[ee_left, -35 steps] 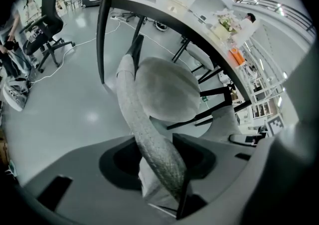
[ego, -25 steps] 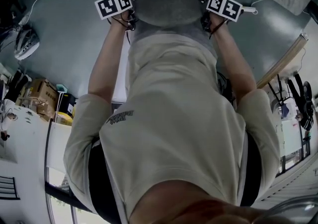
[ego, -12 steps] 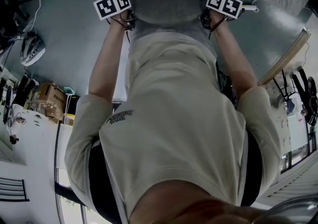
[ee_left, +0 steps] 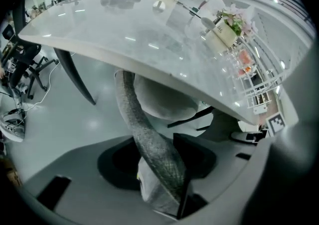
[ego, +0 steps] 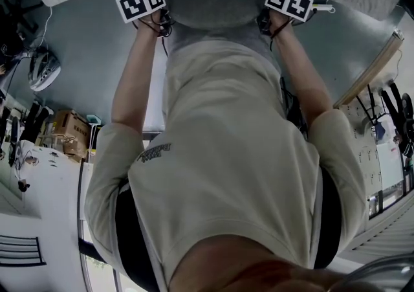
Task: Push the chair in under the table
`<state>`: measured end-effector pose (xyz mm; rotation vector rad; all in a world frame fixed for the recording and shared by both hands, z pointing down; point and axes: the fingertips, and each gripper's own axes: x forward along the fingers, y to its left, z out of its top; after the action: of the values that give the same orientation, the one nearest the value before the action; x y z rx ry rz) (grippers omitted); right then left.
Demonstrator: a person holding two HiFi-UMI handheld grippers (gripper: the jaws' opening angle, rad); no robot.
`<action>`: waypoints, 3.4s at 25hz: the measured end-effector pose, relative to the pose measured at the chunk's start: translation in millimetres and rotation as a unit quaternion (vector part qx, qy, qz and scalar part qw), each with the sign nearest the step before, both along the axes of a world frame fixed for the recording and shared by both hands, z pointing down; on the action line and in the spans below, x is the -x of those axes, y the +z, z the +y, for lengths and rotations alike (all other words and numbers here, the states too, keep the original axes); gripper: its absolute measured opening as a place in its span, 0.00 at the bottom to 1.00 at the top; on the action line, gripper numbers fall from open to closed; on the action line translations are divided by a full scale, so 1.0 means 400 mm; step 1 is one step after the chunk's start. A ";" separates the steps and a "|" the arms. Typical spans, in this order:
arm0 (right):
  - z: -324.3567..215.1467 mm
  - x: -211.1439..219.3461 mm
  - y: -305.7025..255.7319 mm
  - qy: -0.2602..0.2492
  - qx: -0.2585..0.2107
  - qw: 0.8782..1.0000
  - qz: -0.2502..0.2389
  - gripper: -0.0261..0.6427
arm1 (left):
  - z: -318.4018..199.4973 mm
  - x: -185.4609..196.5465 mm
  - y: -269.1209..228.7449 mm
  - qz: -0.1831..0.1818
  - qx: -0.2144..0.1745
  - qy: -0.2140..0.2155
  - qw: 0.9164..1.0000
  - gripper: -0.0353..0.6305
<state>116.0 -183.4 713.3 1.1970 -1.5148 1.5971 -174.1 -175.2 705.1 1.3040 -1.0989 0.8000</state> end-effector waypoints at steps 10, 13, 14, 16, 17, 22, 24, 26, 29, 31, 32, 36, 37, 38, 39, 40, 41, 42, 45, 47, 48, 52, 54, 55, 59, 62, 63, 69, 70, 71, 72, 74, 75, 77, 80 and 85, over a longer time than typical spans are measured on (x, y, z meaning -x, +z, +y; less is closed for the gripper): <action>0.004 0.003 0.000 -0.012 0.012 1.000 0.009 0.38 | 0.000 0.008 0.000 -0.005 0.007 0.000 1.000 0.37; 0.008 0.000 -0.006 -0.017 0.017 1.000 0.020 0.40 | 0.000 0.010 -0.002 -0.004 0.006 -0.003 1.000 0.38; 0.008 -0.001 -0.009 -0.017 0.018 0.999 0.025 0.40 | 0.000 0.013 -0.004 -0.006 0.006 -0.005 1.000 0.38; 0.010 -0.003 -0.016 -0.018 0.019 0.999 0.038 0.40 | 0.003 0.018 -0.010 -0.013 0.008 -0.006 1.000 0.38; 0.010 -0.005 -0.019 -0.018 0.019 0.999 0.045 0.40 | 0.004 0.020 -0.013 -0.018 0.009 -0.004 1.000 0.38; 0.011 -0.019 -0.058 -0.030 0.017 0.996 0.081 0.40 | 0.006 0.026 -0.046 -0.062 0.013 0.006 0.998 0.39; 0.012 -0.026 -0.084 -0.047 0.011 0.994 0.099 0.39 | 0.009 0.027 -0.064 -0.074 0.006 0.006 0.997 0.39; 0.009 -0.029 -0.120 -0.066 0.001 0.991 0.114 0.36 | 0.012 0.027 -0.083 -0.073 -0.003 0.009 0.997 0.38; -0.009 -0.023 -0.183 -0.079 -0.018 0.989 0.121 0.36 | 0.004 0.038 -0.129 -0.067 -0.016 0.012 0.998 0.35; -0.032 -0.018 -0.229 -0.078 -0.035 0.989 0.121 0.34 | -0.020 0.043 -0.174 -0.068 -0.035 0.022 0.997 0.31; -0.048 -0.016 -0.253 -0.076 -0.046 0.988 0.123 0.33 | -0.035 0.043 -0.197 -0.068 -0.047 0.027 0.996 0.29; -0.105 0.007 -0.352 -0.064 -0.089 0.986 0.127 0.28 | -0.093 0.046 -0.287 -0.048 -0.087 0.032 0.994 0.20; -0.117 0.017 -0.377 -0.062 -0.099 0.985 0.126 0.27 | -0.108 0.046 -0.312 -0.043 -0.098 0.032 0.994 0.18; -0.128 0.027 -0.402 -0.063 -0.110 0.984 0.125 0.26 | -0.122 0.044 -0.339 -0.040 -0.110 0.035 0.992 0.17; -0.140 0.035 -0.428 -0.065 -0.121 0.983 0.125 0.25 | -0.138 0.040 -0.367 -0.036 -0.123 0.040 0.991 0.17; -0.152 0.044 -0.454 -0.068 -0.133 0.981 0.125 0.24 | -0.153 0.035 -0.396 -0.033 -0.138 0.046 0.989 0.16; -0.164 0.053 -0.480 -0.070 -0.146 0.979 0.125 0.23 | -0.168 0.030 -0.423 -0.030 -0.152 0.051 0.987 0.14; -0.178 0.064 -0.507 -0.072 -0.160 0.977 0.124 0.22 | -0.183 0.025 -0.450 -0.024 -0.167 0.055 0.984 0.13; -0.221 0.097 -0.593 -0.072 -0.204 0.969 0.121 0.17 | -0.236 0.014 -0.537 -0.008 -0.217 0.064 0.974 0.09; -0.252 0.120 -0.654 -0.073 -0.239 0.961 0.118 0.15 | -0.280 0.006 -0.598 -0.013 -0.260 0.081 0.962 0.07; -0.266 0.131 -0.685 -0.074 -0.256 0.957 0.116 0.14 | -0.300 0.001 -0.628 -0.019 -0.281 0.091 0.955 0.07; -0.311 0.163 -0.814 -0.080 -0.320 0.939 0.100 0.13 | -0.358 -0.037 -0.763 -0.008 -0.347 0.099 0.933 0.07; -0.335 0.173 -0.885 -0.079 -0.353 0.928 0.088 0.12 | -0.383 -0.055 -0.842 -0.005 -0.383 0.098 0.918 0.07; -0.347 0.176 -0.922 -0.079 -0.370 0.922 0.082 0.12 | -0.394 -0.063 -0.883 -0.008 -0.403 0.097 0.910 0.07; -0.388 0.177 -1.069 -0.081 -0.447 0.888 0.069 0.12 | -0.421 -0.092 -1.041 -0.028 -0.483 0.107 0.869 0.07; -0.409 0.181 -1.173 -0.084 -0.502 0.858 0.067 0.11 | -0.429 -0.111 -1.145 -0.050 -0.529 0.126 0.838 0.07; -0.414 0.184 -1.207 -0.086 -0.522 0.846 0.070 0.11 | -0.431 -0.114 -1.176 -0.059 -0.543 0.131 0.828 0.07; -0.408 0.202 -1.394 -0.100 -0.628 0.766 0.099 0.09 | -0.426 -0.110 -1.349 -0.092 -0.620 0.117 0.770 0.07; -0.404 0.202 -1.418 -0.102 -0.640 0.755 0.103 0.08 | -0.421 -0.114 -1.376 -0.091 -0.634 0.114 0.760 0.07; -0.399 0.202 -1.441 -0.104 -0.651 0.744 0.108 0.08 | -0.416 -0.119 -1.402 -0.090 -0.647 0.113 0.749 0.07; -0.395 0.203 -1.462 -0.104 -0.662 0.734 0.111 0.08 | -0.411 -0.123 -1.425 -0.090 -0.659 0.112 0.738 0.07; -0.387 0.208 -1.499 -0.105 -0.677 0.720 0.110 0.08 | -0.402 -0.126 -1.467 -0.092 -0.679 0.111 0.720 0.07; -0.383 0.210 -1.515 -0.105 -0.682 0.715 0.108 0.08 | -0.397 -0.128 -1.487 -0.093 -0.687 0.109 0.712 0.07; -0.376 0.215 -1.543 -0.107 -0.691 0.708 0.103 0.07 | -0.388 -0.137 -1.524 -0.089 -0.699 0.100 0.703 0.07; -0.363 0.216 -1.574 -0.112 -0.699 0.700 0.096 0.06 | -0.372 -0.155 -1.559 -0.088 -0.709 0.097 0.693 0.07; -0.347 0.233 -1.611 -0.128 -0.715 0.681 0.090 0.05 | -0.359 -0.162 -1.576 -0.092 -0.718 0.099 0.683 0.07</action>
<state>22.8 -322.2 68.8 1.5960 -2.6547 -0.2463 -109.4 -318.7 74.6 2.7110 -1.8764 0.0176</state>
